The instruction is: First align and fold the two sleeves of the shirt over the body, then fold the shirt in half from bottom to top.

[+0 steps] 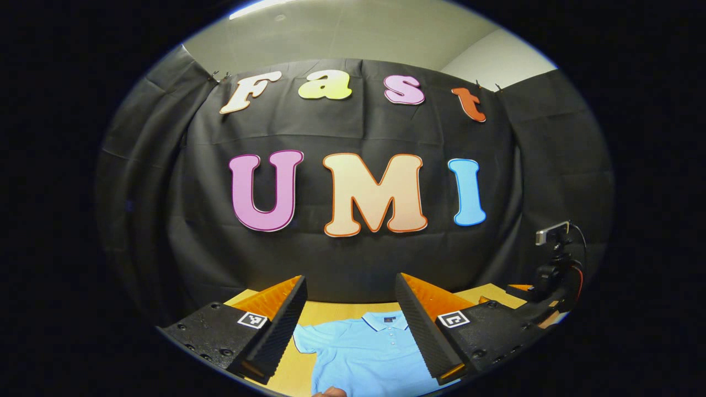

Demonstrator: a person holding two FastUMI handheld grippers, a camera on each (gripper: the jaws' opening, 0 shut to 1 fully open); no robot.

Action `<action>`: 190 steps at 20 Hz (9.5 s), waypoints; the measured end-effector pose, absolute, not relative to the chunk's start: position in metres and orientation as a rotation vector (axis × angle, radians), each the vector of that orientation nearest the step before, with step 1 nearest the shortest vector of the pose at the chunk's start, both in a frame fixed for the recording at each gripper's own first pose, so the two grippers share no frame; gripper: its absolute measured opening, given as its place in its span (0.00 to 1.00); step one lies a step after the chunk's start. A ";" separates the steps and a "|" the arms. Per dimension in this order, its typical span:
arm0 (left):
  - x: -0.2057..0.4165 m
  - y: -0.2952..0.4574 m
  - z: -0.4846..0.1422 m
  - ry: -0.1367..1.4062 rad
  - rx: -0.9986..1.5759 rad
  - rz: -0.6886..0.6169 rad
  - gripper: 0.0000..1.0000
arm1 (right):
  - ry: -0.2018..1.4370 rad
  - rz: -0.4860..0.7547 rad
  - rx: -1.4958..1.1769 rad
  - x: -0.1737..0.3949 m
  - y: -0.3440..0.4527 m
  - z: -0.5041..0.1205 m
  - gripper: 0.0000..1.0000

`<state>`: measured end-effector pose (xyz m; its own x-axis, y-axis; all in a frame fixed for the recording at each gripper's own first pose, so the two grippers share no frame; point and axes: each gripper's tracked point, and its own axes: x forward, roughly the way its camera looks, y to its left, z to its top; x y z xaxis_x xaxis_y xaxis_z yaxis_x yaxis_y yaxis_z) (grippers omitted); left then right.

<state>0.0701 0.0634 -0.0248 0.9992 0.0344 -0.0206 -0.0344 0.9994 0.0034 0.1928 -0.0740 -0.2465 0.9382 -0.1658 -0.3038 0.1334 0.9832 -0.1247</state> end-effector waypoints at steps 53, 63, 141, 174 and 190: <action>0.102 0.137 -0.124 0.223 -0.053 0.142 0.96 | 0.647 -0.010 0.228 0.250 0.048 -0.367 0.74; 0.171 0.148 -0.196 0.309 -0.127 0.160 0.96 | 0.476 0.048 0.110 0.207 0.014 -0.255 0.97; -0.124 0.044 -0.316 0.685 -0.017 -0.221 0.96 | 0.654 0.084 0.005 -0.123 -0.015 -0.298 0.98; -0.148 0.020 -0.337 0.763 -0.191 -0.309 0.00 | 0.908 0.121 0.123 -0.162 0.022 -0.345 0.02; 0.040 0.035 -0.251 0.567 -0.237 -0.308 0.00 | 0.653 0.099 0.203 0.044 0.036 -0.265 0.00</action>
